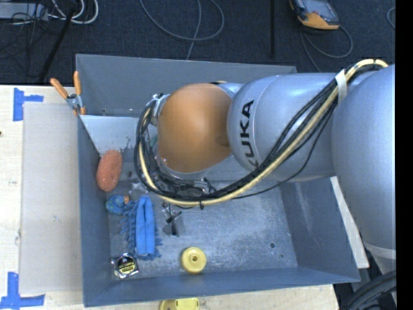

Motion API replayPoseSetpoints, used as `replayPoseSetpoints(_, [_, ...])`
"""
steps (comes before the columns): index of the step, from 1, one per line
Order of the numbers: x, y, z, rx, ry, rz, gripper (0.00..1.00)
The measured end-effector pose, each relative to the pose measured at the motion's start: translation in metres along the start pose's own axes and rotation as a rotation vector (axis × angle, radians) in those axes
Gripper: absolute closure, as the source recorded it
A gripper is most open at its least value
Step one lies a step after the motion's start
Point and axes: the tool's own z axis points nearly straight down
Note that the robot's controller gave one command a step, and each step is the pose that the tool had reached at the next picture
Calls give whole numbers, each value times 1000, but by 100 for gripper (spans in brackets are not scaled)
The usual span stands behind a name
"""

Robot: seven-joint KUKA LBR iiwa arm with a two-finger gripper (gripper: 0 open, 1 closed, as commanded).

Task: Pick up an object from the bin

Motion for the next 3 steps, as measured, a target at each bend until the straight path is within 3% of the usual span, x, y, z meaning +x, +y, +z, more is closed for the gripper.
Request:
replayPoseSetpoints(1, [-11,-1,54,2,-2,-425,0])
replayPoseSetpoints(2, [-20,-18,79,-3,-3,-776,100])
replayPoseSetpoints(3, [-20,-18,79,-3,-4,-775,100])
